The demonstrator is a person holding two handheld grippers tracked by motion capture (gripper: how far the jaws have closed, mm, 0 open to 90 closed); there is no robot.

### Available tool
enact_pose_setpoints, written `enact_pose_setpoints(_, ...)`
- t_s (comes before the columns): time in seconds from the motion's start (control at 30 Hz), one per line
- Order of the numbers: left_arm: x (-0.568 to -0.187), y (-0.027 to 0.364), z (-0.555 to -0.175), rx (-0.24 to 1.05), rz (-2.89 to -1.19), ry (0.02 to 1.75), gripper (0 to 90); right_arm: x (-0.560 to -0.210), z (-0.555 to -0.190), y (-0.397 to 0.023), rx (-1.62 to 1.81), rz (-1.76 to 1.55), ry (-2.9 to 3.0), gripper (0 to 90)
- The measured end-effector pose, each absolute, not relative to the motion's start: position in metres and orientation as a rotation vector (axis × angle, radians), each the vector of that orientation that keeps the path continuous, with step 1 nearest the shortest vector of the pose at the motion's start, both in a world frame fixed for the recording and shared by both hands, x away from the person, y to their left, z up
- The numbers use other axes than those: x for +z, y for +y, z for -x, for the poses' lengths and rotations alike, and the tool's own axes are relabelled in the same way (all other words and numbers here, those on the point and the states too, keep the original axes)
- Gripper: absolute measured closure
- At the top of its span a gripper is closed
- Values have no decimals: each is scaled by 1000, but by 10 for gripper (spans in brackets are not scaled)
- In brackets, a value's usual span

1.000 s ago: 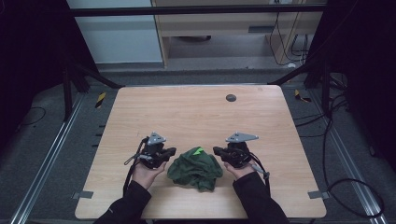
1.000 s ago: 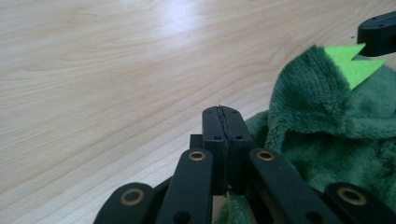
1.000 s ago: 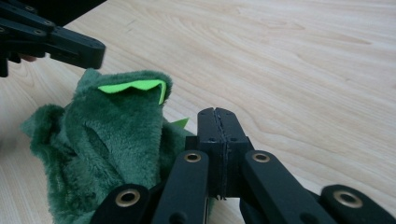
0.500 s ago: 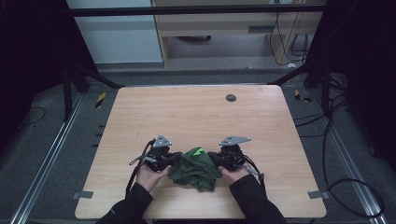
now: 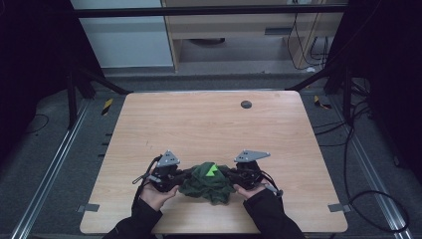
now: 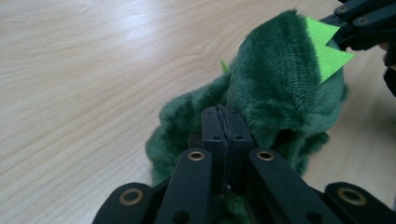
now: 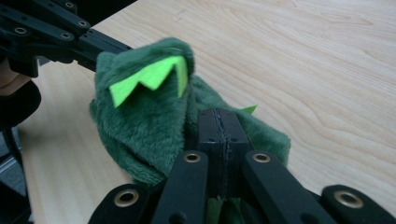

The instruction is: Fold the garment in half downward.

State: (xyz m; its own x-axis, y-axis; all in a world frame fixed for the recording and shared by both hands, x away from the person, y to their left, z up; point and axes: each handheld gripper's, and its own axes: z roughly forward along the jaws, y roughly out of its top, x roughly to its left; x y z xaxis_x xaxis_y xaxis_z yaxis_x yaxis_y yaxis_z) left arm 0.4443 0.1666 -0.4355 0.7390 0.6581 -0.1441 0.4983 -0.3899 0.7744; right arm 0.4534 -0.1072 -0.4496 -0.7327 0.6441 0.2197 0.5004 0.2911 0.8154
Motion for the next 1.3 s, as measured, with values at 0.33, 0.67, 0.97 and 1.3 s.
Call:
enact_pose_setpoints(0.33,-437,164,-425,219,-2109,815,895,-450,-438,-110,1440,-1050,2422,900)
enact_pose_setpoints(0.67,-447,167,-414,214,-2152,827,894,-458,-423,-112,1414,-1053,2461,899)
enact_pose_setpoints(0.97,-460,161,-414,194,-2210,843,895,-470,-418,-115,1377,-1075,2501,898)
enact_pose_setpoints(1.3,-462,162,-415,216,-2207,861,879,-474,-420,-114,1347,-1070,2522,880)
